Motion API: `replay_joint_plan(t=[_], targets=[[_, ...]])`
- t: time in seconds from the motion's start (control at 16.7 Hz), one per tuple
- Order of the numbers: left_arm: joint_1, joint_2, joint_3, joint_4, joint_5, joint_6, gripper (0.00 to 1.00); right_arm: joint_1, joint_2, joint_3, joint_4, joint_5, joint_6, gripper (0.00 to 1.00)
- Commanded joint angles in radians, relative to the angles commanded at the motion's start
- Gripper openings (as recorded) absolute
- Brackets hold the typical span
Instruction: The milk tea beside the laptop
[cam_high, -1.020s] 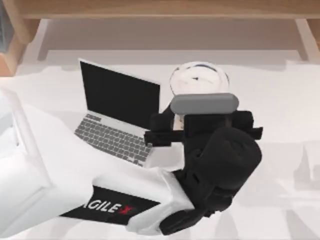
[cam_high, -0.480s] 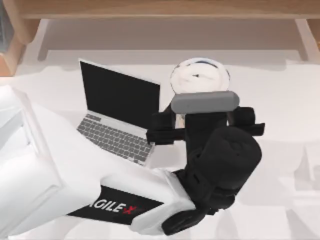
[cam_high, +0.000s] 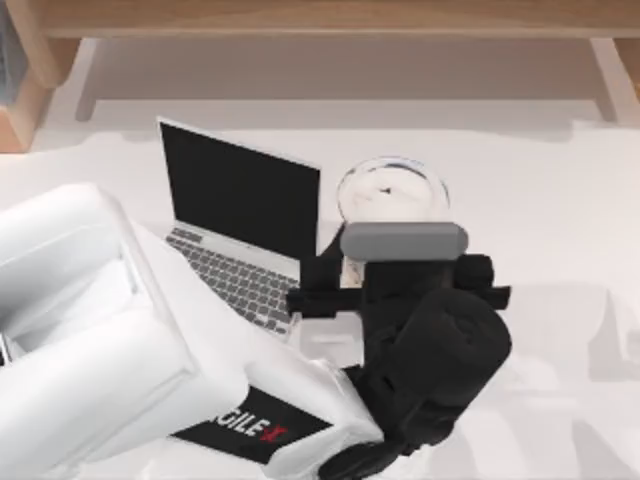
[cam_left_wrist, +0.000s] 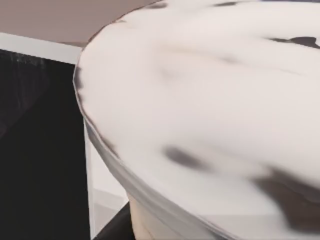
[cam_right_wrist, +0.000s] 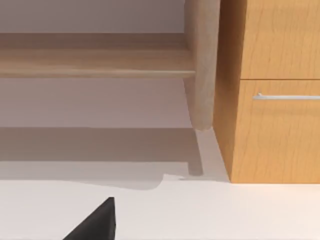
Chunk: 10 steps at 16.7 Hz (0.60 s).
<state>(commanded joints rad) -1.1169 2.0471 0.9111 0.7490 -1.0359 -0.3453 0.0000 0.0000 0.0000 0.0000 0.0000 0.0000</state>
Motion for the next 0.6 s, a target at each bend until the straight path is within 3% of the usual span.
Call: replay_joint_plan(t=[0.18,0.6], targets=[[0.000,0.000,0.000,0.000,0.000,0.000,0.00,0.000,0.000,0.000,0.000,0.000,0.000,1.00],[0.000,0.000,0.000,0.000,0.000,0.000,0.53,0.000,0.000,0.000,0.000,0.000,0.000,1.00]])
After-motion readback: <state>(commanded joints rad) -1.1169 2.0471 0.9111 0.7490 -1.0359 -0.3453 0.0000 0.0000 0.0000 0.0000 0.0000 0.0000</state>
